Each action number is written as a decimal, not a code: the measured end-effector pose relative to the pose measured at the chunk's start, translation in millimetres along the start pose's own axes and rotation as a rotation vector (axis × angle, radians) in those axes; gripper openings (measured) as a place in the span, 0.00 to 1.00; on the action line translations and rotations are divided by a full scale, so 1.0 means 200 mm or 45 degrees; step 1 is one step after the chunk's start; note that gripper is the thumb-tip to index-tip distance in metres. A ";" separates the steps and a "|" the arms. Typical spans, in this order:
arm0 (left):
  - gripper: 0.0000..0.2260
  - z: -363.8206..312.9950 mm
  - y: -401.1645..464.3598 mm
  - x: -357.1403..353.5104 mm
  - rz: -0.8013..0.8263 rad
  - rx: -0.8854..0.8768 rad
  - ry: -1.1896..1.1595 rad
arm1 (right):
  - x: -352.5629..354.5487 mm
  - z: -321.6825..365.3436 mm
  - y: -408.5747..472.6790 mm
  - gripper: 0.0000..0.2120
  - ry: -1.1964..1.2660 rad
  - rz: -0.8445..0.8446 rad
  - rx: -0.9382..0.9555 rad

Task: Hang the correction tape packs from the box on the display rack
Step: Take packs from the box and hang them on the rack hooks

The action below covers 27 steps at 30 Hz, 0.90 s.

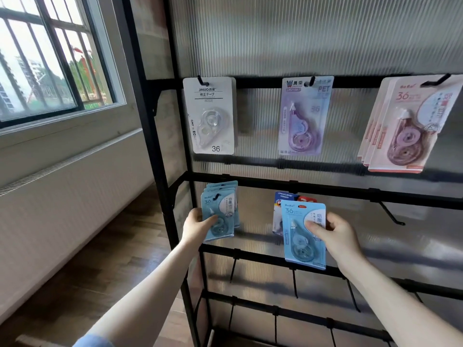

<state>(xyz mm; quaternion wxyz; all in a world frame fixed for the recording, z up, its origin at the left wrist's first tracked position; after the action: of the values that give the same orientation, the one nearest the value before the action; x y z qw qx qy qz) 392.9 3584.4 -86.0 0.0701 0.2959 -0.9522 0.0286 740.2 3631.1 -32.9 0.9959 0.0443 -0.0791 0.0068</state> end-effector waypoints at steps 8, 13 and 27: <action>0.26 -0.18 -0.13 0.07 -0.185 -0.252 0.339 | 0.06 0.02 -0.01 0.06 0.005 0.002 0.011; 0.28 -0.28 -0.27 0.06 -0.286 -0.380 0.608 | 0.14 0.04 -0.03 0.06 -0.009 0.010 0.029; 0.28 -0.51 -0.66 -0.36 -0.235 -0.685 1.251 | 0.60 0.06 -0.05 0.07 0.027 -0.072 0.056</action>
<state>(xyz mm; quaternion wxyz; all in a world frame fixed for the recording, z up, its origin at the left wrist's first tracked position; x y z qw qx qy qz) 538.0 3524.8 5.4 0.5801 0.3014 -0.7517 -0.0868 857.7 3621.8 -2.0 0.9952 0.0681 -0.0670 -0.0191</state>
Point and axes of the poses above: each hand's wrist, its own y-axis towards the middle knuckle, its own x-axis out of the back of the hand, z = x × y, the point moved 10 cm from there along y, towards the middle knuckle, and after that the axes turned 1 degree about -x, right-handed, at the moved point
